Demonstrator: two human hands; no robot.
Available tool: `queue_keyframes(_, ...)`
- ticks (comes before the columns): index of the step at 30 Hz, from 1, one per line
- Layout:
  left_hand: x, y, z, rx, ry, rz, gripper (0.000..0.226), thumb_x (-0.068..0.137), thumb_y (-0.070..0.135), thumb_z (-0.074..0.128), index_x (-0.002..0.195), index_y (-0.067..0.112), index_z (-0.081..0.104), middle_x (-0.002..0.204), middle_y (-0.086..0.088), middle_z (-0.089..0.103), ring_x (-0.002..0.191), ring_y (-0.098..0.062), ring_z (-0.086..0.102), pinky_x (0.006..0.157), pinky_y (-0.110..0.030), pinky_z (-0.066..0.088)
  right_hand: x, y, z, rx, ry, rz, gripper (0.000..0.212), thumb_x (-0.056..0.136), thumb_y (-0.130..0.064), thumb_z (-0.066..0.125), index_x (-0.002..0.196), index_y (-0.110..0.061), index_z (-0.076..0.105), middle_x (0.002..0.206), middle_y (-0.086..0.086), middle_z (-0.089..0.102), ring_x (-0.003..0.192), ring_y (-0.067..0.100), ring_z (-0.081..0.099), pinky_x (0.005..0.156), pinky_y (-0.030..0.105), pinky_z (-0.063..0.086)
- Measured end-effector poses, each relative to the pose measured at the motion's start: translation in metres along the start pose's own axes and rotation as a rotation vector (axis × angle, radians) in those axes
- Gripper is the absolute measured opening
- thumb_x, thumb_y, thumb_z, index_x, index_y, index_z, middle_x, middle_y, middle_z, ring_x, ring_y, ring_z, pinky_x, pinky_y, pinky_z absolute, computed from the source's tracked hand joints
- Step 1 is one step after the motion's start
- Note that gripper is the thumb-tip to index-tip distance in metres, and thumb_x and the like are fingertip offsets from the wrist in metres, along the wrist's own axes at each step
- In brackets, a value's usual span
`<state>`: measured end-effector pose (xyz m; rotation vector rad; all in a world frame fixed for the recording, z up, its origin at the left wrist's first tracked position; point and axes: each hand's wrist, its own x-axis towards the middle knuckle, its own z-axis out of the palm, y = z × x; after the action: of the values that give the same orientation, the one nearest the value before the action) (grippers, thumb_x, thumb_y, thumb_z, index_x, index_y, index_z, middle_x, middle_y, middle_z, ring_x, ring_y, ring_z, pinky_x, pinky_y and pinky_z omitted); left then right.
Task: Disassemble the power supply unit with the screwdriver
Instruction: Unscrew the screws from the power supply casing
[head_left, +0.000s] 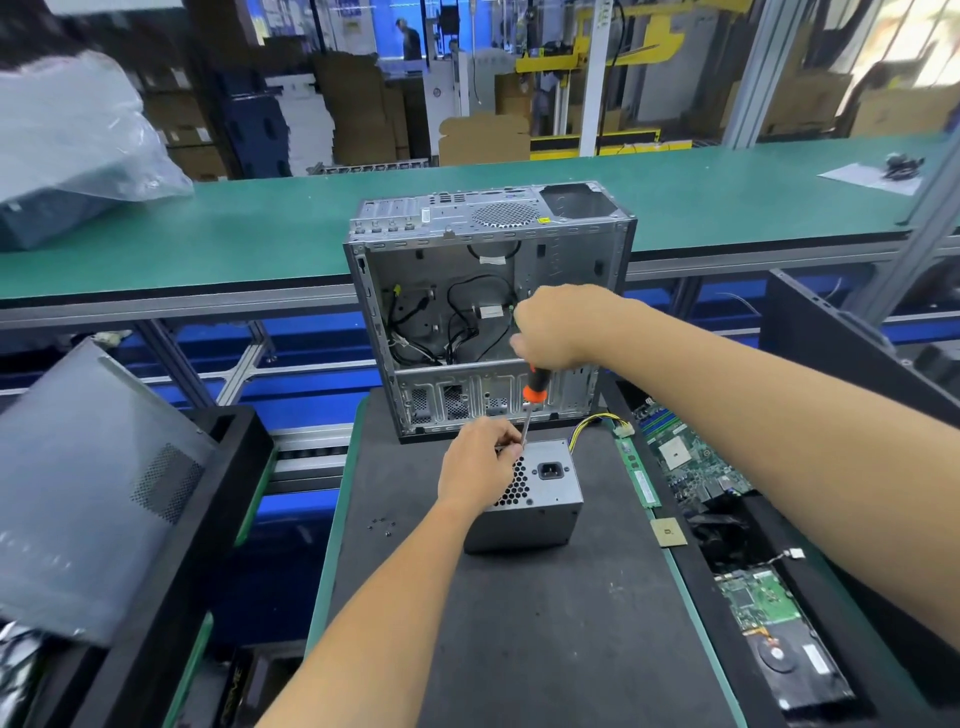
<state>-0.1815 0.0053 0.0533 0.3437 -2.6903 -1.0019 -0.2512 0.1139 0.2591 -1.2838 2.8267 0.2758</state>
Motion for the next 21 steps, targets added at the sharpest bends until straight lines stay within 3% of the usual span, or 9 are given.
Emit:
queue_keyframes(4,0.0006,-0.0003,0.0004,-0.002,-0.002,-0.001,0.007,0.089,0.028,0.059,0.085,0.033,0.062,0.095,0.016,0.059,0.095,-0.003,0.052,0.079,-0.031,0.044,0.0,0.0049,-0.002,0.238,-0.091,-0.16,0.008,0.086,-0.017,0.058,0.092,-0.014,0.054,0.085,-0.001,0.059,0.081,0.024,0.057,0.066,0.035,0.045)
queue_keyframes(7,0.0008,0.0003,0.0001,-0.007,-0.004,-0.009,0.007,0.089,0.029,0.06,0.084,0.034,0.062,0.096,0.016,0.059,0.095,-0.003,0.053,0.08,-0.032,0.045,-0.0038,0.0068,-0.0051,0.361,-0.135,-0.172,0.026,0.07,0.001,0.062,0.091,-0.014,0.059,0.088,-0.001,0.057,0.08,0.022,0.054,0.069,0.038,0.049)
queue_keyframes(10,0.0011,0.0008,0.0002,-0.009,0.005,-0.008,0.009,0.089,0.029,0.06,0.082,0.035,0.062,0.093,0.018,0.059,0.09,0.0,0.054,0.076,-0.029,0.044,-0.0031,0.0047,0.0006,0.41,-0.104,-0.095,0.009,0.08,-0.014,0.058,0.088,-0.012,0.055,0.085,0.006,0.063,0.077,0.03,0.065,0.063,0.038,0.05)
queue_keyframes(12,0.0013,0.001,0.0004,-0.009,0.003,-0.012,0.009,0.089,0.029,0.06,0.082,0.035,0.062,0.093,0.018,0.059,0.09,0.0,0.054,0.077,-0.029,0.044,-0.0019,0.0008,0.0007,0.286,-0.135,-0.029,0.016,0.091,-0.021,0.045,0.085,-0.009,0.054,0.08,0.013,0.065,0.061,0.029,0.068,0.051,0.029,0.045)
queue_keyframes(14,0.0012,0.0005,0.0006,-0.01,0.002,-0.018,0.008,0.089,0.029,0.06,0.083,0.033,0.063,0.093,0.017,0.059,0.091,-0.001,0.055,0.077,-0.03,0.044,0.002,-0.0003,0.002,0.148,-0.122,-0.038,0.022,0.095,-0.015,0.041,0.08,-0.007,0.055,0.076,0.015,0.066,0.054,0.023,0.06,0.047,0.026,0.041)
queue_keyframes(18,0.0014,0.0008,0.0011,-0.003,-0.004,-0.018,0.008,0.089,0.028,0.06,0.082,0.033,0.062,0.095,0.017,0.059,0.091,-0.003,0.055,0.077,-0.03,0.044,0.0039,0.0067,0.0011,0.319,-0.022,-0.193,0.005,0.09,-0.018,0.055,0.091,-0.013,0.054,0.083,0.005,0.066,0.075,0.024,0.062,0.067,0.034,0.05)
queue_keyframes(21,0.0012,0.002,0.0001,-0.002,0.001,-0.014,0.01,0.088,0.027,0.06,0.081,0.034,0.061,0.094,0.017,0.059,0.091,-0.002,0.053,0.075,-0.028,0.04,-0.0027,0.0084,-0.004,0.489,-0.075,-0.237,0.025,0.078,-0.005,0.064,0.098,-0.02,0.062,0.093,-0.002,0.068,0.08,0.019,0.061,0.067,0.03,0.051)
